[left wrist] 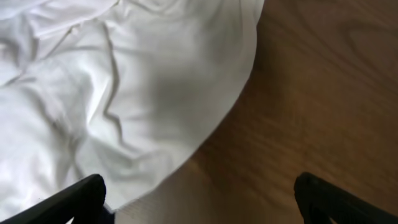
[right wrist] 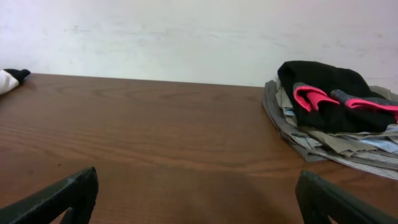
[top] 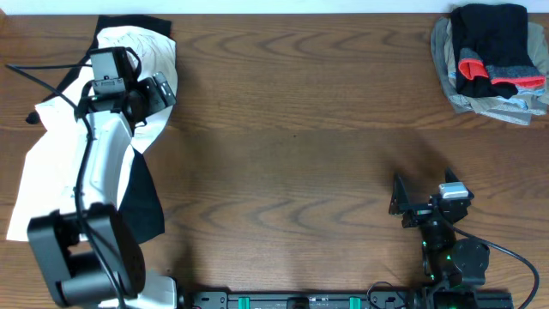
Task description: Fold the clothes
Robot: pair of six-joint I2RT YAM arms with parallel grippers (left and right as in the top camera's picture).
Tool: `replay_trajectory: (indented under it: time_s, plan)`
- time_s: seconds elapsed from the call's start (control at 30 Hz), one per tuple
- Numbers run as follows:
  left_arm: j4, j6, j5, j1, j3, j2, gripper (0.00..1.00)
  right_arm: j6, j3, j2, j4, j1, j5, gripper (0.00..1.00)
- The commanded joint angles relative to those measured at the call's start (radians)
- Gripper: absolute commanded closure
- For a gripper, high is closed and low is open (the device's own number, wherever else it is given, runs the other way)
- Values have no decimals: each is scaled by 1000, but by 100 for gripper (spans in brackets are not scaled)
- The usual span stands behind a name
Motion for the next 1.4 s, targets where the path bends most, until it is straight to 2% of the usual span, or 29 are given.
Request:
replay_trajectory:
  time_s: [0.0,0.1,0.3,0.63,0.93,1.13,1.37]
  plan:
    - [-26,12,-1,-7,-3,-133,2,18,-4,3,-3,18,12,1]
    - [-10,52,-2,-43,-34,-230,2,18,-4,3,-4,18,12,1]
    - [158,180,-2,-160,-228,-457,2,18,-4,3,-3,18,12,1]
    - [419,167,-1,-189,-725,-874,2,18,-4,3,-4,18,12,1]
    - [603,167,-1,-189,-1046,-1153,2,18,-4,3,-3,18,12,1]
    - [654,168,-1,-189,-1170,-1270,2,18,-4,3,-3,18,12,1]
    - [653,169,-2,-189,-1230,-1392,2,18,-4,3,-3,18,12,1]
